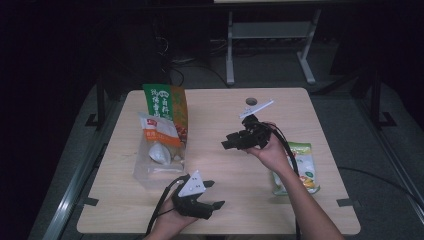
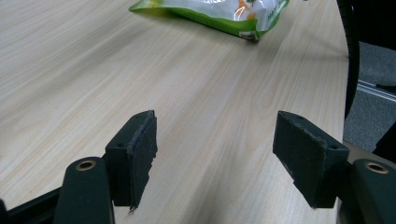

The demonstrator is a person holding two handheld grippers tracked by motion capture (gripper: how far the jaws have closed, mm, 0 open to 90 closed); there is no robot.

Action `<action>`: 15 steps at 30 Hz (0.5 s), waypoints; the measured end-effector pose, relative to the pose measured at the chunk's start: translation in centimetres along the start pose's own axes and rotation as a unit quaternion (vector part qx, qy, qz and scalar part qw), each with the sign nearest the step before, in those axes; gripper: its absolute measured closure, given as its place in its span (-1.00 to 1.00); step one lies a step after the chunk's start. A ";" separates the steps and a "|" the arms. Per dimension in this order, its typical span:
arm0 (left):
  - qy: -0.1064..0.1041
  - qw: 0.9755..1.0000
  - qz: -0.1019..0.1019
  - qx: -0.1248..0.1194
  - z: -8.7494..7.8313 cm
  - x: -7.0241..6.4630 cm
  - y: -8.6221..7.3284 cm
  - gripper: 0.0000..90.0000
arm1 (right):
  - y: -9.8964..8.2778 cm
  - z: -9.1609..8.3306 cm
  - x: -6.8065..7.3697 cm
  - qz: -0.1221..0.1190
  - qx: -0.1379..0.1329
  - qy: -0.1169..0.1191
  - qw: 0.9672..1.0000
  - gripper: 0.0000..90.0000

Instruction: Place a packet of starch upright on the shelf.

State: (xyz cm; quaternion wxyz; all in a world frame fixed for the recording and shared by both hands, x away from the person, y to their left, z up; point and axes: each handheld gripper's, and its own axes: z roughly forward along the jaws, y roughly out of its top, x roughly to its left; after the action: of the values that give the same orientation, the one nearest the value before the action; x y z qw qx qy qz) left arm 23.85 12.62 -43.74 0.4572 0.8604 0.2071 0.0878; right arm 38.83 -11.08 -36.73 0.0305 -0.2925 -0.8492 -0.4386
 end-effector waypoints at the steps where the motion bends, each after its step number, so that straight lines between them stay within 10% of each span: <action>1: 0.000 1.000 0.000 0.000 0.0 0.0 0.0 -0.33 | -0.1 -0.2 0.0 0.002 0.001 -0.002 1.000 0.25; 15: 0.000 1.000 -0.002 -0.004 0.1 0.1 0.0 -0.33 | -2.0 -2.7 -1.3 0.025 0.003 -0.023 0.999 0.19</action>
State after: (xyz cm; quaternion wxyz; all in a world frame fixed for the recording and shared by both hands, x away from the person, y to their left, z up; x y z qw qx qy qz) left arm 23.94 12.60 -43.78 0.4606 0.8583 0.2084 0.0875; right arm 38.27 -14.64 -36.96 0.0229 -0.3232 -0.8435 -0.4284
